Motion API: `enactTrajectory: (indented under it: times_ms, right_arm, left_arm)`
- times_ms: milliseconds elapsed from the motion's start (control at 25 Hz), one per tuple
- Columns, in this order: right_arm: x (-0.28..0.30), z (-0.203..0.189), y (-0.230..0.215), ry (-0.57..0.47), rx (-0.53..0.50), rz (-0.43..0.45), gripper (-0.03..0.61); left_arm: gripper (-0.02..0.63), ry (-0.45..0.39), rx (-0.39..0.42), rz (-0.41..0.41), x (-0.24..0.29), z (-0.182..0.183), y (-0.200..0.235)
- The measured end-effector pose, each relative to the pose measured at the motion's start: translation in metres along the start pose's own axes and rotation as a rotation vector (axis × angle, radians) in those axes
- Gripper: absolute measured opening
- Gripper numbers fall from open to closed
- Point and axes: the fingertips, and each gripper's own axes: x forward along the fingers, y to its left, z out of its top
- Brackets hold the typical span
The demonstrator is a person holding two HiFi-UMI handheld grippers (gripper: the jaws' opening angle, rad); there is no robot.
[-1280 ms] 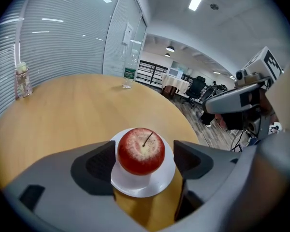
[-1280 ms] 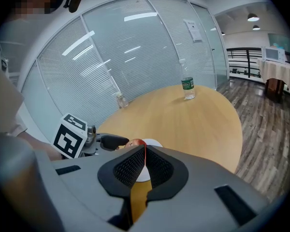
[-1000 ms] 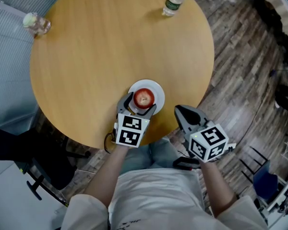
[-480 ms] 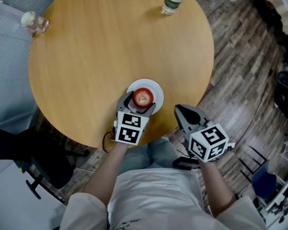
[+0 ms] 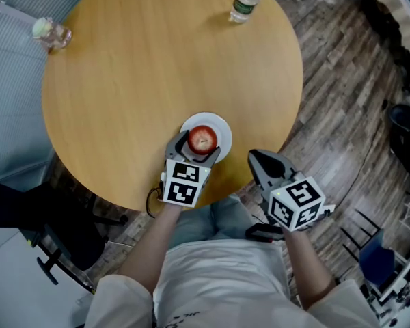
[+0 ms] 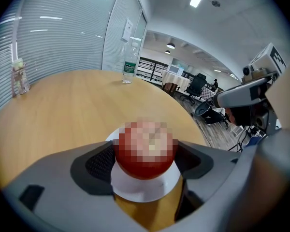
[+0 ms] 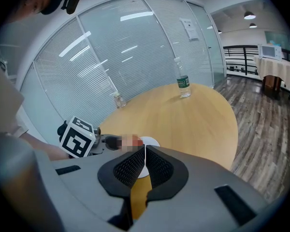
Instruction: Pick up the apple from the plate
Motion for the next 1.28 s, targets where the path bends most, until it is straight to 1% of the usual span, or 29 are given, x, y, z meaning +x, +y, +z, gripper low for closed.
enactTrajectory:
  times_ms: [320, 560, 760, 880, 1080, 1280]
  right_arm:
    - [-0.006, 0.01, 0.01, -0.031, -0.011, 0.008, 0.031]
    - [-0.015, 0.018, 0.022, -0.054, -0.038, 0.014, 0.031]
    - [-0.026, 0.021, 0.032, -0.068, -0.066, 0.02, 0.031]
    - [-0.033, 0.022, 0.037, -0.075, -0.078, 0.02, 0.031]
    - [-0.045, 0.028, 0.044, -0.09, -0.109, 0.014, 0.031]
    - [-0.056, 0.031, 0.055, -0.094, -0.152, 0.012, 0.032]
  left_arm:
    - [0.383, -0.018, 0.017, 0.007, -0.022, 0.007, -0.004]
    - [0.383, -0.082, -0.015, 0.0, -0.051, 0.02, -0.009]
    - [0.383, -0.128, -0.003, 0.004, -0.08, 0.031, -0.019]
    - [0.383, -0.154, -0.01, 0.0, -0.097, 0.034, -0.026]
    - [0.383, -0.18, -0.015, -0.001, -0.119, 0.037, -0.039]
    - [0.383, -0.193, -0.009, -0.019, -0.137, 0.041, -0.055]
